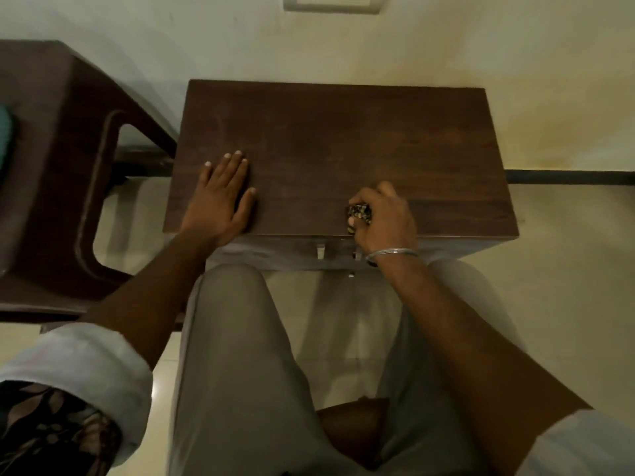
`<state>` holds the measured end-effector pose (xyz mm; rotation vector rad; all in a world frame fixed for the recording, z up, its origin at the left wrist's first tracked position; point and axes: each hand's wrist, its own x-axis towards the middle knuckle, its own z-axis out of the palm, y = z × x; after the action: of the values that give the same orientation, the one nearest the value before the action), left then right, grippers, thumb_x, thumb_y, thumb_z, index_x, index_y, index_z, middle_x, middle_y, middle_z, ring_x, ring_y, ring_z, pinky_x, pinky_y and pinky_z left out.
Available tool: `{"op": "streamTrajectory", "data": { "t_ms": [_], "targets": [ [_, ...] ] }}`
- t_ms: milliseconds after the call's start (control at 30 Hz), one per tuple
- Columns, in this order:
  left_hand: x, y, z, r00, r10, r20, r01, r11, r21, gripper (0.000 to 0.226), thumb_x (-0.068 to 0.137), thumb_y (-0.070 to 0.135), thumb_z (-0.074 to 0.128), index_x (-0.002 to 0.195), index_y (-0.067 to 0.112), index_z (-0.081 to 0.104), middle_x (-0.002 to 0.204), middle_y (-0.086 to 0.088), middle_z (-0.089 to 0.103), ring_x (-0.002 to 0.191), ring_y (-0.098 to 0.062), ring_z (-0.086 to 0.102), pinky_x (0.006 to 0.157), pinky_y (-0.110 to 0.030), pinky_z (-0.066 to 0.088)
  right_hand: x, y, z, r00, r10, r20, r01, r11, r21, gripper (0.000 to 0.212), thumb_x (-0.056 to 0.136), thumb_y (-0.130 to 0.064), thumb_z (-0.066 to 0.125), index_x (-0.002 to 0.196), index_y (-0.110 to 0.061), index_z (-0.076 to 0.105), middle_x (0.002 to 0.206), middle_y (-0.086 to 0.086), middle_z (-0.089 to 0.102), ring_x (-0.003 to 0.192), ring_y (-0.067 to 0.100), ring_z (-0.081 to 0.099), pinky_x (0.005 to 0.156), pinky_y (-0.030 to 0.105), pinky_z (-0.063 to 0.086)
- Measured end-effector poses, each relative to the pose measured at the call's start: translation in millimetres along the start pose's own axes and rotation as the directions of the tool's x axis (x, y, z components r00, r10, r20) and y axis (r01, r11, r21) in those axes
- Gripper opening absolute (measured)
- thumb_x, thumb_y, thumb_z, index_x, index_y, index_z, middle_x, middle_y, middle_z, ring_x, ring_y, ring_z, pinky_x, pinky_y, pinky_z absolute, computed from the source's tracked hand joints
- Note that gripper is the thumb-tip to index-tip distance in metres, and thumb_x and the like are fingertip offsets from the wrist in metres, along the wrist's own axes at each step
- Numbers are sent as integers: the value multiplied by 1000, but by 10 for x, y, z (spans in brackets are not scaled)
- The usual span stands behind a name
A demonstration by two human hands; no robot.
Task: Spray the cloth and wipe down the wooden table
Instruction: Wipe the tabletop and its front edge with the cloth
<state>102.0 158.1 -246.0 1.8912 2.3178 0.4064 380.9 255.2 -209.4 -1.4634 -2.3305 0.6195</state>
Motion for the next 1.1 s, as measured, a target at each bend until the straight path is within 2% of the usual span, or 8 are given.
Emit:
{"op": "streamTrajectory", "data": {
  "t_ms": [200, 300, 467, 567, 700, 833, 933, 1100],
  "targets": [
    [-163, -359, -6, 985, -151, -86, 153, 988, 16, 59, 106, 42, 23, 157, 13, 34, 165, -5, 30, 155, -25, 18, 127, -51, 3, 129, -792, 537, 983, -149, 111, 150, 989, -1, 28, 72, -13, 77, 95, -25, 67, 101, 1, 53, 90, 30, 55, 65, 33, 49],
    [-159, -375, 1, 973, -179, -146, 170, 983, -71, 55, 106, 34, 27, 154, 11, 40, 162, -7, 36, 154, -22, 23, 128, -45, 7, 171, -1170, 752, 965, -218, 142, 220, 976, 8, 27, 72, -14, 77, 96, -22, 67, 104, 3, 54, 89, 31, 53, 67, 34, 48],
    [-160, -363, 8, 931, -278, -239, 208, 937, -280, 47, 105, 23, 33, 147, 7, 49, 155, -11, 46, 147, -21, 37, 127, -34, 17, 145, -1613, 1005, 940, -302, 160, 294, 953, 72, 29, 75, -11, 73, 99, -25, 65, 106, 1, 53, 88, 23, 47, 61, 28, 32],
    [-157, -377, 4, 922, -290, -256, 197, 922, -333, 46, 104, 18, 36, 144, 5, 53, 151, -14, 51, 144, -23, 42, 125, -36, 22, 127, -1601, 1027, 933, -328, 146, 321, 945, 68, 29, 80, -11, 69, 105, -25, 64, 109, 1, 53, 90, 22, 46, 61, 27, 32],
    [-189, -448, -24, 925, -272, -265, 172, 922, -346, 46, 102, 19, 36, 141, 2, 55, 148, -18, 53, 142, -28, 46, 121, -48, 30, 94, -1610, 1045, 921, -366, 136, 363, 931, 48, 26, 83, -17, 69, 107, -25, 65, 110, 1, 54, 94, 25, 50, 61, 27, 35],
    [-172, -423, -10, 934, -272, -231, 207, 941, -269, 49, 102, 22, 36, 144, 6, 52, 153, -13, 49, 146, -24, 40, 125, -35, 22, 65, -1448, 974, 909, -384, 160, 381, 923, 49, 30, 80, -23, 74, 108, -30, 66, 110, -2, 54, 95, 24, 51, 60, 28, 40],
    [-127, -389, -16, 939, -274, -206, 227, 948, -224, 52, 100, 24, 36, 146, 7, 51, 156, -12, 45, 147, -23, 38, 124, -29, 17, 21, -1182, 849, 934, -334, 124, 333, 942, 31, 30, 77, -22, 76, 104, -32, 67, 105, -3, 54, 93, 23, 52, 60, 30, 46],
    [-158, -372, -8, 934, -288, -209, 243, 946, -216, 54, 100, 31, 34, 147, 11, 51, 157, -8, 45, 148, -21, 37, 125, -33, 21, -96, -754, 599, 984, -174, 41, 175, 984, -21, 33, 76, -20, 76, 105, -34, 68, 105, -5, 56, 95, 23, 52, 67, 33, 52]
  ]
}}
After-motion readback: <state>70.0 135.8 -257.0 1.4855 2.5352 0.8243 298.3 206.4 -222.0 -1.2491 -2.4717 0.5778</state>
